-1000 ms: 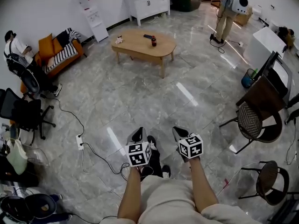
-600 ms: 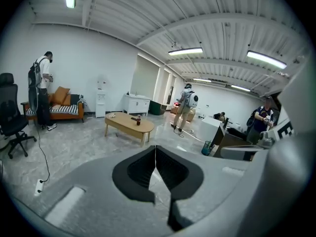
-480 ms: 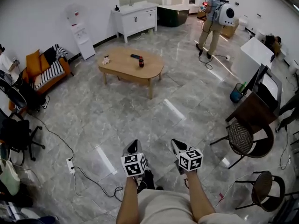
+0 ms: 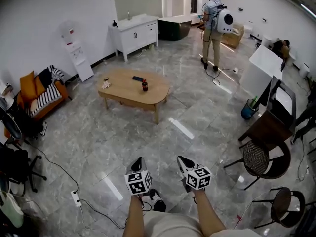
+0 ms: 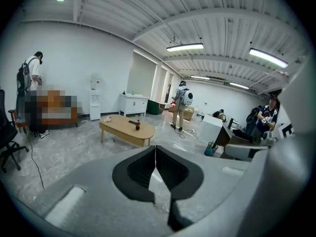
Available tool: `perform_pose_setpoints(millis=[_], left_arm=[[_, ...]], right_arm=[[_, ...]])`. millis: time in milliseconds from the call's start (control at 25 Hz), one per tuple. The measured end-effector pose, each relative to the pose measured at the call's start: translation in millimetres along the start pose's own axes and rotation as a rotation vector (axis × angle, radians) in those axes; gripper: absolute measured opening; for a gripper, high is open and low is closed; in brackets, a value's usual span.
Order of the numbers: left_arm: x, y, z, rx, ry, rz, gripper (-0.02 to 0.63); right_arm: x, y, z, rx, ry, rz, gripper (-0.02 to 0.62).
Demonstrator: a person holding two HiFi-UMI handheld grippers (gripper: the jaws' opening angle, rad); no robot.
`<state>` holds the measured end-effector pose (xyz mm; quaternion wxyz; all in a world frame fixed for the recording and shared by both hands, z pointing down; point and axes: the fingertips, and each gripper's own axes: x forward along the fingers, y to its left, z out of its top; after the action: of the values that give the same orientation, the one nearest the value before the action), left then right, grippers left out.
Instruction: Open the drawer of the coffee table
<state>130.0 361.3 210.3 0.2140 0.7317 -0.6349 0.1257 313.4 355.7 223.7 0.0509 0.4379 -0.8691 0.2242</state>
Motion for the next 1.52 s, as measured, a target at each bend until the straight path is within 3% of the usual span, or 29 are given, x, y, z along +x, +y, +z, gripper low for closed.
perform_pose_setpoints(millis=[280, 760, 960, 1160, 1400, 1520], left_arm=[[45.3, 46.4, 22.7, -0.022, 0.017, -0.023, 0.011], [85.0, 83.6, 38.7, -0.076, 0.013, -0.095, 0.012], [87.7, 116.8, 41.2, -0.1, 0.01, -0.058, 0.012], [91.8, 151.3, 38.4, -0.138, 0.019, 0.009, 0.011], [106.7, 184.9, 58.4, -0.031, 0.034, 0.028, 0.012], [117.0, 210.1, 74.2, -0.037, 0.03, 0.062, 0.012]], right_arm=[[59.3, -7.7, 9.3, 0.006, 0.04, -0.036, 0.015], [109.5, -17.4, 26.8, -0.015, 0.1, -0.126, 0.015], [138.4, -13.8, 30.1, 0.028, 0.09, -0.12, 0.015], [178.1, 3.7, 28.0, -0.017, 0.134, -0.061, 0.015], [240.5, 7.7, 42.3, 0.044, 0.114, -0.031, 0.015], [266.3, 17.9, 49.6, 0.038, 0.124, 0.003, 0.015]])
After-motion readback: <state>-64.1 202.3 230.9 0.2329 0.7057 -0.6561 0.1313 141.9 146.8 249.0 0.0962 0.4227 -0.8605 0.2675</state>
